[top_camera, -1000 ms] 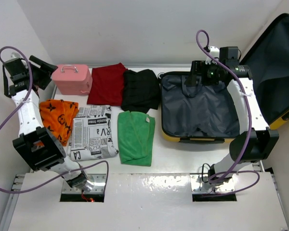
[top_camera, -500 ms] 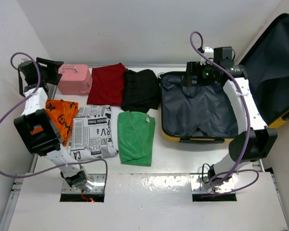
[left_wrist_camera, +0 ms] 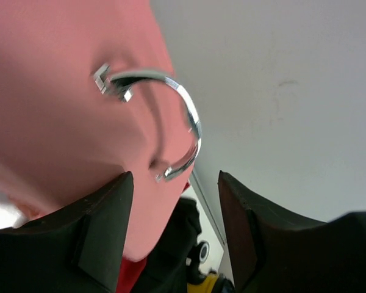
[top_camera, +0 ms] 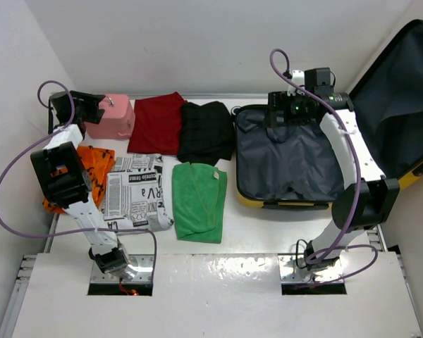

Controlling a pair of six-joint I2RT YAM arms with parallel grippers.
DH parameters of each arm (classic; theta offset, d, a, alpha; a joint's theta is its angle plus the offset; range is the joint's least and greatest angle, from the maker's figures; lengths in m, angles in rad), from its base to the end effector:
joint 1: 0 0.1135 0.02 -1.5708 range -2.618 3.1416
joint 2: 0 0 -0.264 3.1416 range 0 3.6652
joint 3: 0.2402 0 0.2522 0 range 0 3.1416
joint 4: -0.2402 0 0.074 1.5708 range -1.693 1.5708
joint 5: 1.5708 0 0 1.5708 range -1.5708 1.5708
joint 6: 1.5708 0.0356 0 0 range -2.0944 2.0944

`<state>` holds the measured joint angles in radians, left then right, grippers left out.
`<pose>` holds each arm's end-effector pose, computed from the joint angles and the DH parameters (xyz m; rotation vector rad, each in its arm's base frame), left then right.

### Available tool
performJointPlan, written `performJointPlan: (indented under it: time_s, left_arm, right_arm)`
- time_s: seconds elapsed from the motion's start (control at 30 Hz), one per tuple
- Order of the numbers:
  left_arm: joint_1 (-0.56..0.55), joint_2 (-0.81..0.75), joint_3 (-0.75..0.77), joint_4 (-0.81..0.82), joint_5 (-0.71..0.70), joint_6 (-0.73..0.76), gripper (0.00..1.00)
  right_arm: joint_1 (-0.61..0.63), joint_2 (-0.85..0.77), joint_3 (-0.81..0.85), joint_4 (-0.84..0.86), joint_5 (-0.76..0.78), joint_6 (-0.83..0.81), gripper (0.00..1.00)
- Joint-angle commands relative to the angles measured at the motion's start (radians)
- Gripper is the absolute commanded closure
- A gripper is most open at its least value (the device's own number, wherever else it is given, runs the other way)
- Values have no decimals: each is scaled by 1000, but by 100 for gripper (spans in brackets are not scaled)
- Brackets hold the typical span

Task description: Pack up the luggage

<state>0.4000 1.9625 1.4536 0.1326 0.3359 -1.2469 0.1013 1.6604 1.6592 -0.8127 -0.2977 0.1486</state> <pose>0.4320 0.1699 0.2510 -1.3213 1.5415 -0.8754 0.3599 0.0471 0.3576 -0.0858 2.3884 0.4732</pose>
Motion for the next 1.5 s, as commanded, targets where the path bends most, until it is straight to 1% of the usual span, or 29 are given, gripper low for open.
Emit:
performJointPlan:
  time_s: [0.0, 0.23, 0.33, 0.37, 0.4, 0.47, 0.6, 0.7, 0.83, 1.0, 1.17, 1.3, 1.47]
  left_arm:
    - [-16, 25, 98, 84, -44, -11, 37]
    - [-26, 124, 228, 84, -80, -11, 39]
    - [-35, 168, 270, 84, -80, -11, 43]
    - [-35, 177, 271, 84, -80, -11, 43]
    - [-44, 177, 281, 84, -80, -11, 46]
    - [-44, 199, 281, 94, -80, -20, 49]
    - [-44, 185, 269, 94, -71, -40, 49]
    - [-44, 159, 225, 85, -61, -40, 43]
    - [-33, 107, 188, 32, -61, -40, 39]
    - [-33, 43, 151, 10, -86, -29, 36]
    - [-33, 42, 163, -30, -96, -19, 36]
    - [-44, 114, 229, -80, -121, -9, 36]
    - [-63, 194, 260, -50, -153, -28, 36]
  right_arm:
    - [9, 4, 43, 14, 26, -20, 0]
    - [29, 4, 42, 6, 54, -27, 0]
    - [31, 7, 43, 3, 66, -30, 0]
    - [37, 7, 45, 0, 72, -32, 0]
    - [41, 16, 56, -3, 72, -34, 0]
    - [40, 24, 62, -6, 83, -34, 0]
    - [48, 41, 96, -26, 89, -40, 0]
    - [55, 36, 90, -23, 100, -41, 0]
    - [57, 22, 73, -22, 108, -49, 0]
    - [55, 22, 70, -23, 112, -53, 0]
    - [55, 25, 74, -13, 115, -57, 0]
    - [54, 33, 76, -16, 120, -55, 0]
    - [54, 36, 82, -20, 124, -58, 0]
